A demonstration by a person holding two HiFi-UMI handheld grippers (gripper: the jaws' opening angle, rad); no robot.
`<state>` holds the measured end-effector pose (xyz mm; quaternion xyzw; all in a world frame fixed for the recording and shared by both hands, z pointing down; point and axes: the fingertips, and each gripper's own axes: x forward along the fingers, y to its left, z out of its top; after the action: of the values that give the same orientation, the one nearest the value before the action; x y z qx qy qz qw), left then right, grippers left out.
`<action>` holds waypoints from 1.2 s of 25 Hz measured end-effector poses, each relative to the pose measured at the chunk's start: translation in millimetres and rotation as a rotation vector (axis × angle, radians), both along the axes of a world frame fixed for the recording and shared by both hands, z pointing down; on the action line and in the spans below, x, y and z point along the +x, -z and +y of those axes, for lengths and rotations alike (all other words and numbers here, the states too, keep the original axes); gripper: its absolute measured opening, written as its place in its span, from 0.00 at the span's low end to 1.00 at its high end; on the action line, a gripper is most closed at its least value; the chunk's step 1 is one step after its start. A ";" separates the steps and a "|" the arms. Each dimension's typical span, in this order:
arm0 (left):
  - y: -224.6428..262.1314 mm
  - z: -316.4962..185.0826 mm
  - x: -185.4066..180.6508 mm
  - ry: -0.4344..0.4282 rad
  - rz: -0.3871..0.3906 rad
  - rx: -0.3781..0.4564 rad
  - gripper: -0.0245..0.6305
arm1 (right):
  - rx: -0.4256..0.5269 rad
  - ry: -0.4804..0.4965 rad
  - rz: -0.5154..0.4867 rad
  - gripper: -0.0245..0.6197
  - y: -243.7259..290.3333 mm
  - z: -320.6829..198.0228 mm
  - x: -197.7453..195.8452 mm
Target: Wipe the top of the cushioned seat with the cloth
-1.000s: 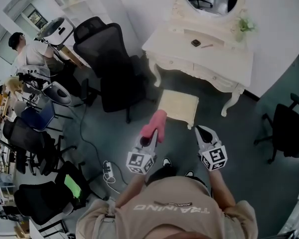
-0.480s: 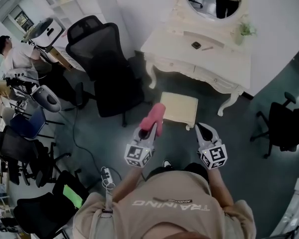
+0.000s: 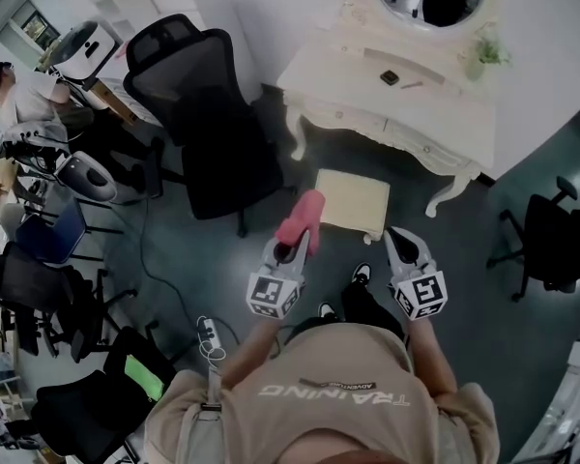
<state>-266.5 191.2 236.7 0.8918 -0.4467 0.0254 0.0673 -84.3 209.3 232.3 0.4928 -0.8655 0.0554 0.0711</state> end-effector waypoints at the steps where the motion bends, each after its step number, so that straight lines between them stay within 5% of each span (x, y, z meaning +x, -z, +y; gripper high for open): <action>1: -1.3 -2.0 -0.2 0.002 -0.001 -0.003 0.08 | -0.003 0.001 -0.002 0.05 -1.7 -3.4 0.3; 11: -5.1 -61.8 21.7 0.043 -0.033 -0.023 0.09 | 0.020 0.033 -0.035 0.04 -3.1 -75.8 23.6; 22: 9.8 -138.5 86.9 0.051 -0.101 -0.021 0.09 | 0.015 0.007 -0.070 0.05 -7.5 -155.7 108.6; 30: -6.8 -162.9 107.4 0.066 -0.129 -0.073 0.09 | -0.019 0.039 -0.101 0.05 -29.4 -183.4 121.6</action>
<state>-159.1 28.2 243.5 0.8700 -0.4782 0.0969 0.0717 37.3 26.0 261.7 0.4716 -0.8769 0.0870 0.0328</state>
